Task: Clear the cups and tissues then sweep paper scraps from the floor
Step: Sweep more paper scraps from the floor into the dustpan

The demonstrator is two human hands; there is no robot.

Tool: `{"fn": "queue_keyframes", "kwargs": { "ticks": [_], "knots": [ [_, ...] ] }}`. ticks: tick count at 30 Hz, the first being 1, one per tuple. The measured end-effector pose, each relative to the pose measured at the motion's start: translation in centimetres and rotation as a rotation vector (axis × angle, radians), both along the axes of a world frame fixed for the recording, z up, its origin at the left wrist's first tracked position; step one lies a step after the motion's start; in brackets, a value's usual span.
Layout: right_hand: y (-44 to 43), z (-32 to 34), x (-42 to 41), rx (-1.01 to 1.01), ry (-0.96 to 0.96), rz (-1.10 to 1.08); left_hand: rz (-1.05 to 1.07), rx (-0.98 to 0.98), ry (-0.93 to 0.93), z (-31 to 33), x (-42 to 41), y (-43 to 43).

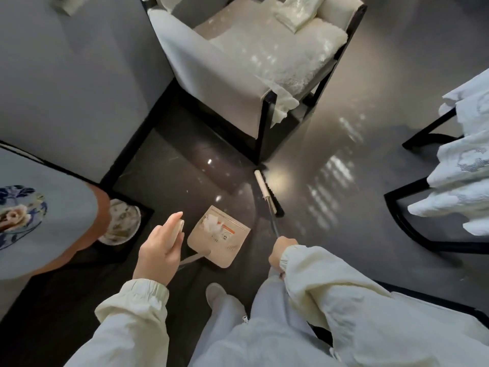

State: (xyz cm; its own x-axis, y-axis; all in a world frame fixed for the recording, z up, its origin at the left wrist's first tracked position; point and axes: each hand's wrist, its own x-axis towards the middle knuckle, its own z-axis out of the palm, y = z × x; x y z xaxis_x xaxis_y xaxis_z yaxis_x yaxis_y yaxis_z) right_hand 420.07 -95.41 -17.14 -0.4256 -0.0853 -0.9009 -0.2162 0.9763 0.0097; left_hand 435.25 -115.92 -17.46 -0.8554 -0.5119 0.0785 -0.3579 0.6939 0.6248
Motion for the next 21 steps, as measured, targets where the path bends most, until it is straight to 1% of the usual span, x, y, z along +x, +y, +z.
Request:
{"fn": "queue_keyframes", "kwargs": {
  "ticks": [2,9,10,14,17,21],
  "knots": [
    [-1.7,0.3,1.4,-0.037,-0.023,-0.051,0.032,0.025,0.01,-0.1,1.6,-1.3],
    [-4.5,0.6,2.4,-0.287,-0.09,-0.451,0.163,0.097,0.053,-0.5,5.0,-5.5],
    [-4.8,0.7,2.2,-0.311,-0.098,-0.449,0.185,0.118,0.05,-0.5,5.2,-5.8],
    [-6.8,1.3,0.0,-0.331,-0.009,-0.287,0.236,0.172,0.028,-0.4,5.6,-6.3],
    [-9.3,1.7,-2.4,-0.308,0.071,-0.168,0.285,0.167,0.026,-0.3,5.4,-6.8],
    [-13.2,0.5,-4.8,-0.228,0.132,0.097,0.421,0.117,0.015,-0.1,5.6,-7.2]
  ]
}}
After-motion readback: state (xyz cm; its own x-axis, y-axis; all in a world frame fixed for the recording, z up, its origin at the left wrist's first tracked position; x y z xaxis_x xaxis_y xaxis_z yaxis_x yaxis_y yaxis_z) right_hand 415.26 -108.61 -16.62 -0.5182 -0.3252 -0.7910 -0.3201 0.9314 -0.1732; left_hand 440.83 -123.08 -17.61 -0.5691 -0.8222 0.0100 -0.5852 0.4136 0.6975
